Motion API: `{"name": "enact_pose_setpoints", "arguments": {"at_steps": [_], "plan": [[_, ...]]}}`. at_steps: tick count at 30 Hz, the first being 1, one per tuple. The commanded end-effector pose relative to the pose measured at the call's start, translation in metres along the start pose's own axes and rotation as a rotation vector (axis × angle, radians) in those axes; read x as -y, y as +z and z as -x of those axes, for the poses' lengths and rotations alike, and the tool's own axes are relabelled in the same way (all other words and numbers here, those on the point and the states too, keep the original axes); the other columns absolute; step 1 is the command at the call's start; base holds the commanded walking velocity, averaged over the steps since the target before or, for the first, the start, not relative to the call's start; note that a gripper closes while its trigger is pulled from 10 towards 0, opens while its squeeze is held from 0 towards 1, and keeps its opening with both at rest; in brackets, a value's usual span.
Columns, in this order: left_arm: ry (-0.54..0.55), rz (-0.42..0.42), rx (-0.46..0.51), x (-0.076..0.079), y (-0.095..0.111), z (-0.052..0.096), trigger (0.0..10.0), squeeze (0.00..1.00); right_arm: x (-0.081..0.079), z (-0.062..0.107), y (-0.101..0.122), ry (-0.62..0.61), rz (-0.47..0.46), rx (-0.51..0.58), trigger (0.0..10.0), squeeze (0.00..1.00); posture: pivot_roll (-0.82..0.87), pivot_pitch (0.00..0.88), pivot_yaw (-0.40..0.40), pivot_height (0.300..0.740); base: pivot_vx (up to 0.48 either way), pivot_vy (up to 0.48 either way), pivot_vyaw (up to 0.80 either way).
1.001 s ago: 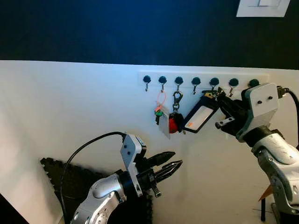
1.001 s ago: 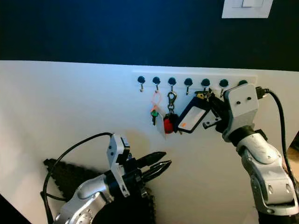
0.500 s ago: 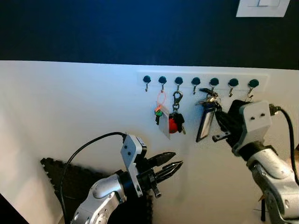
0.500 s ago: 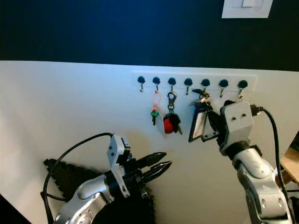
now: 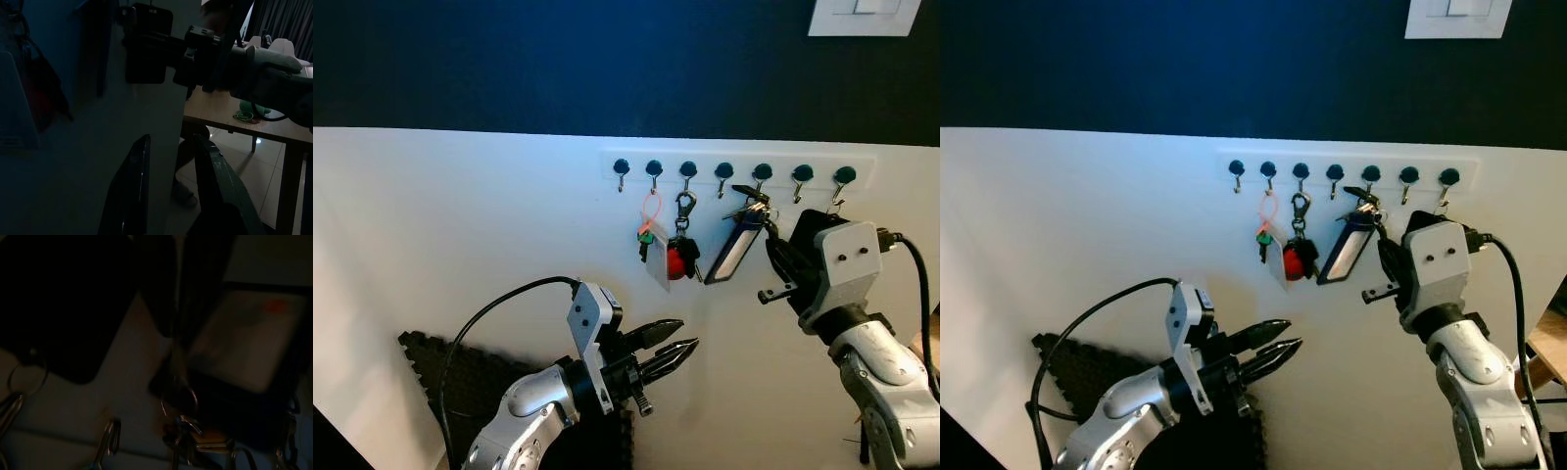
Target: Hang keys on a hook
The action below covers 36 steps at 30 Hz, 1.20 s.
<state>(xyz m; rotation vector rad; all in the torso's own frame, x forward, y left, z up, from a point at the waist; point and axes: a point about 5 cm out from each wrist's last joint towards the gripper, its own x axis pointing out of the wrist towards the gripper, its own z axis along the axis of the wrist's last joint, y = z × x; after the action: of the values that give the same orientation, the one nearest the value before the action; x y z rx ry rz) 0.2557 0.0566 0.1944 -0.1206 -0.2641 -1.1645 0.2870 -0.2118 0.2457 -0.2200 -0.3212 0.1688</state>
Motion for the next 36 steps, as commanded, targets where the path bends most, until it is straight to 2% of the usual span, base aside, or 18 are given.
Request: {"name": "enact_pose_setpoints", "arguments": {"at_steps": [1, 7, 8, 13, 19, 21, 22, 23, 24, 26, 27, 28, 29, 30, 31, 33, 35, 36], "plan": [[-0.005, -0.015, -0.026, 0.0, -0.001, 0.003, 10.0, 0.0, 0.002, 0.002, -0.002, -0.01, -0.022, 0.001, 10.0, 1.0, 0.07, 0.082, 0.067, 0.74, 0.0, 0.0, 0.0], [-0.005, -0.013, -0.026, 0.0, -0.001, 0.003, 10.0, 0.0, 0.004, 0.002, -0.004, -0.039, -0.005, -0.004, 10.0, 0.98, 0.06, 0.083, 0.068, 0.74, 0.0, 0.0, 0.0], [-0.005, -0.013, -0.026, 0.0, -0.001, 0.003, 10.0, 0.0, 0.005, 0.003, -0.006, -0.053, 0.009, -0.013, 10.0, 0.0, 0.06, 0.083, 0.067, 0.74, 0.0, 0.0, 0.0], [-0.004, -0.01, -0.033, 0.0, -0.003, 0.005, 10.0, 0.0, 0.008, 0.011, -0.021, -0.103, 0.012, -0.044, 10.0, 0.0, 0.06, 0.083, 0.066, 0.74, 0.0, 0.0, 0.0], [0.03, 0.002, -0.082, -0.002, -0.017, 0.013, 10.0, 0.0, -0.004, 0.032, -0.064, -0.095, -0.018, -0.17, 10.0, 0.0, 0.06, 0.076, 0.064, 0.74, 0.0, 0.0, 0.0], [0.089, 0.0, -0.135, -0.006, -0.032, 0.021, 10.0, 0.0, -0.021, 0.052, -0.101, -0.047, -0.051, -0.302, 10.0, 0.0, 0.06, 0.063, 0.059, 0.74, 0.0, 0.0, 0.0], [0.089, 0.0, -0.135, -0.006, -0.032, 0.021, 10.0, 0.0, -0.021, 0.052, -0.101, -0.047, -0.051, -0.302, 10.0, 0.0, 0.06, 0.063, 0.059, 0.74, 0.0, 0.0, 0.0], [0.133, 0.006, -0.159, -0.009, -0.04, 0.026, 10.0, 0.0, -0.03, 0.065, -0.12, -0.024, -0.069, -0.373, 10.0, 0.0, 0.06, 0.059, 0.059, 0.74, 0.0, 0.0, 0.0], [0.133, 0.006, -0.159, -0.009, -0.04, 0.026, 10.0, 0.0, -0.03, 0.065, -0.12, -0.024, -0.069, -0.373, 10.0, 0.0, 0.06, 0.059, 0.059, 0.74, 0.0, 0.0, 0.0], [0.235, -0.001, -0.249, -0.017, -0.059, 0.036, 10.0, 0.0, -0.044, 0.089, -0.15, 0.013, -0.095, -0.497, 10.0, 0.0, 0.06, 0.055, 0.058, 0.74, 0.0, 0.0, 0.0], [0.235, -0.001, -0.249, -0.017, -0.059, 0.036, 10.0, 0.0, -0.044, 0.089, -0.15, 0.013, -0.095, -0.497, 10.0, 0.0, 0.06, 0.055, 0.058, 0.74, 0.0, 0.0, 0.0], [0.309, -0.008, -0.353, -0.023, -0.075, 0.046, 10.0, 0.0, -0.051, 0.101, -0.164, 0.022, -0.124, -0.566, 10.0, 0.0, 0.05, 0.049, 0.058, 0.74, 0.0, 0.0, 0.0], [0.309, -0.008, -0.353, -0.023, -0.075, 0.046, 10.0, 0.0, -0.051, 0.101, -0.164, 0.022, -0.124, -0.566, 10.0, 0.0, 0.05, 0.049, 0.058, 0.74, 0.0, 0.0, 0.0], [0.464, -0.019, -0.6, -0.034, -0.114, 0.075, 10.0, 0.0, -0.065, 0.123, -0.193, 0.013, -0.188, -0.71, 10.0, 0.0, 0.05, 0.043, 0.061, 0.74, 0.0, 0.0, 0.0], [0.464, -0.019, -0.6, -0.034, -0.114, 0.075, 10.0, 0.0, -0.065, 0.123, -0.193, 0.013, -0.188, -0.71, 10.0, 0.0, 0.05, 0.043, 0.061, 0.74, 0.0, 0.0, 0.0], [0.599, 0.011, -0.732, -0.038, -0.138, 0.101, 10.0, 0.0, -0.075, 0.139, -0.213, -0.015, -0.253, -0.818, 10.0, 0.0, 0.05, 0.036, 0.061, 0.74, 0.0, 0.0, 0.0], [0.599, 0.011, -0.732, -0.038, -0.138, 0.101, 10.0, 0.0, -0.075, 0.139, -0.213, -0.015, -0.253, -0.818, 10.0, 0.0, 0.05, 0.036, 0.061, 0.74, 0.0, 0.0, 0.0], [0.802, 0.077, -0.883, -0.038, -0.166, 0.133, 10.0, 0.0, -0.086, 0.153, -0.232, -0.077, -0.332, -0.924, 10.0, 0.0, 0.04, 0.029, 0.054, 0.74, 0.0, 0.0, 0.0]]}}
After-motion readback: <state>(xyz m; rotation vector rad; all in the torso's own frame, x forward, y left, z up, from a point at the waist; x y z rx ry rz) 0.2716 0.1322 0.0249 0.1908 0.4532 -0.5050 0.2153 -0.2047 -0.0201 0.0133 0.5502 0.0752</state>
